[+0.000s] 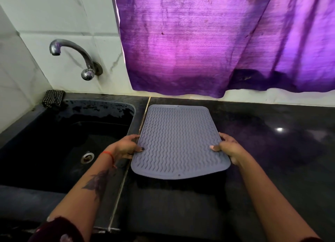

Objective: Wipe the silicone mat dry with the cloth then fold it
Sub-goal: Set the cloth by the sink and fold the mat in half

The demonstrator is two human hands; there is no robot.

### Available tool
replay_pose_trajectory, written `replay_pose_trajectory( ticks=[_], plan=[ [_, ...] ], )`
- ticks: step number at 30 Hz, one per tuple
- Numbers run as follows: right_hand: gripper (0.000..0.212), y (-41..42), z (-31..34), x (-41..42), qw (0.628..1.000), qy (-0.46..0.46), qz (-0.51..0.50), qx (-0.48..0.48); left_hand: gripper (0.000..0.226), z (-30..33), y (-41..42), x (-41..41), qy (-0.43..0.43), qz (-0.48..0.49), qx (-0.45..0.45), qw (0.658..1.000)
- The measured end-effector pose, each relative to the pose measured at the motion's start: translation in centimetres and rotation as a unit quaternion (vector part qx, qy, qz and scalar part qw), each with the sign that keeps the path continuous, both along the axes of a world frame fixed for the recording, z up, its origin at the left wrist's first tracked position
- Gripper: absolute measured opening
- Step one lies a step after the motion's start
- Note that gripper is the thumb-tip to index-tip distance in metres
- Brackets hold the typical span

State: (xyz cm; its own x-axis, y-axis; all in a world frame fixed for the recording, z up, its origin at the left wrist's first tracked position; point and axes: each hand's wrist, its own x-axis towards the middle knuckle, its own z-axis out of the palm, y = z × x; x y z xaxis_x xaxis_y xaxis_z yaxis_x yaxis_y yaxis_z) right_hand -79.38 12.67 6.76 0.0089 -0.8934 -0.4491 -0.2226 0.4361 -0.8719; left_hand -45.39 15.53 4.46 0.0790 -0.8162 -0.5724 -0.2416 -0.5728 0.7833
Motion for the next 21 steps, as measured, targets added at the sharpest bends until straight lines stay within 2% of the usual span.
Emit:
replay_pose_trajectory(
  ticks=[7,12,18,21],
  plan=[
    [0.054,1.5,-1.7,0.4,1.0,-0.003,-0.027,0.01,0.048,-2.2,0.8,0.0,-0.009,0.047,-0.009,0.999],
    [0.047,2.3,-3.8,0.3,0.998,0.017,-0.054,0.01,0.044,-3.0,1.3,-0.2,-0.053,0.067,-0.026,0.996],
    [0.049,3.4,-5.4,0.1,0.992,0.113,-0.046,-0.021,0.037,-2.9,2.1,-1.0,-0.22,0.018,-0.045,0.974],
    [0.041,4.4,-4.9,0.6,0.969,0.245,-0.018,-0.033,0.035,-3.0,2.7,-1.1,-0.314,-0.023,-0.058,0.948]
  ],
)
